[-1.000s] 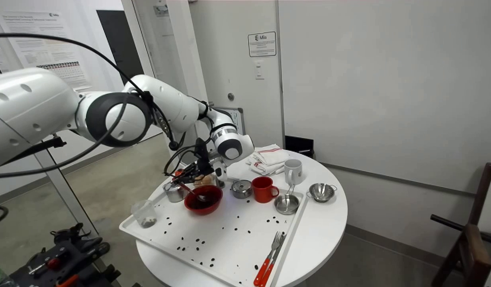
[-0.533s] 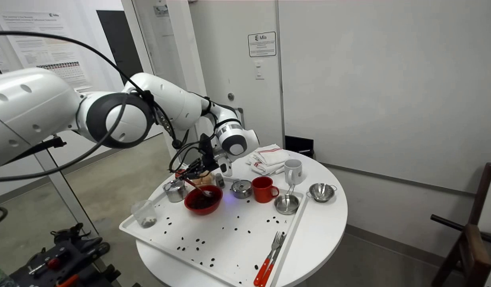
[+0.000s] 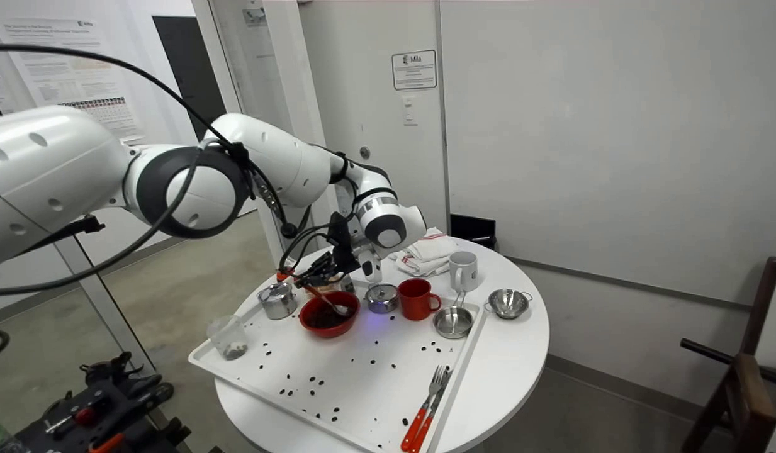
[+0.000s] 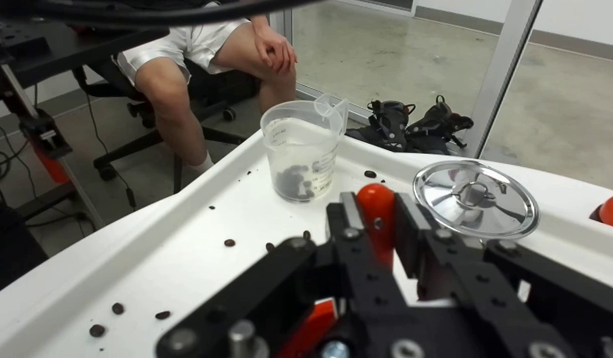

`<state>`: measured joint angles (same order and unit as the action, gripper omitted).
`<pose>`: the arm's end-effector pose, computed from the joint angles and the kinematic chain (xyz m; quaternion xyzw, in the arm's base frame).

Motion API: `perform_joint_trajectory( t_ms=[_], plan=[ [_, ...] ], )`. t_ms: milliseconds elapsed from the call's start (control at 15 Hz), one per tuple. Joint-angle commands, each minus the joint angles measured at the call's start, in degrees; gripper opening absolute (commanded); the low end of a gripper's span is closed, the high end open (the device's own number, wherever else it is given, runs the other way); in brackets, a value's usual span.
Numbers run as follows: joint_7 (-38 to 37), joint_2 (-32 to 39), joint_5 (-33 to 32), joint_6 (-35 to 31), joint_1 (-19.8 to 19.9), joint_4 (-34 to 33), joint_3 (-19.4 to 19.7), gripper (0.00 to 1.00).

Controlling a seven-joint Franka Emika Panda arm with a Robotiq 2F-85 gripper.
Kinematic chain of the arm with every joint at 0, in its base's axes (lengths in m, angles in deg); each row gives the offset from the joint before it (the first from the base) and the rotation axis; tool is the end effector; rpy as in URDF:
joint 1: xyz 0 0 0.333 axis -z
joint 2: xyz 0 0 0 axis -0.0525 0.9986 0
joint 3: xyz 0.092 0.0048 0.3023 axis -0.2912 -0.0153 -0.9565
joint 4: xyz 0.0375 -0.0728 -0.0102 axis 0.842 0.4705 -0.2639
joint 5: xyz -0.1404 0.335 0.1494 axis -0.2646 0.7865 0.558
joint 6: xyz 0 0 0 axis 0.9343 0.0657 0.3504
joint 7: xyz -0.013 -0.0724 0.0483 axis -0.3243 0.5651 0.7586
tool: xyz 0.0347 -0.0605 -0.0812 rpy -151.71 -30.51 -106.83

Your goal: Use the spoon to stir the contents of the red bowl

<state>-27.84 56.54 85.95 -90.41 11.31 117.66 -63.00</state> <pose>0.6618 -0.0235 0.0565 -0.7425 0.3732 0.5025 0.2384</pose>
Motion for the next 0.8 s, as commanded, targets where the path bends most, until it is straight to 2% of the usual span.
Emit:
perform_joint_trajectory(
  t_ms=[0, 267, 533, 733],
  plan=[
    [-0.79, -2.0, -1.31, 0.37, -0.33, 2.83, 1.42, 0.09],
    [-1.47, -2.71, -1.59, -0.24, -0.63, 4.61, 3.3, 0.09],
    [-5.17, -6.32, -2.09, -3.25, -2.16, 10.36, 6.93, 0.09],
    [-4.88, -9.55, -1.83, -2.91, -2.89, 14.64, 8.09, 0.09]
  ],
)
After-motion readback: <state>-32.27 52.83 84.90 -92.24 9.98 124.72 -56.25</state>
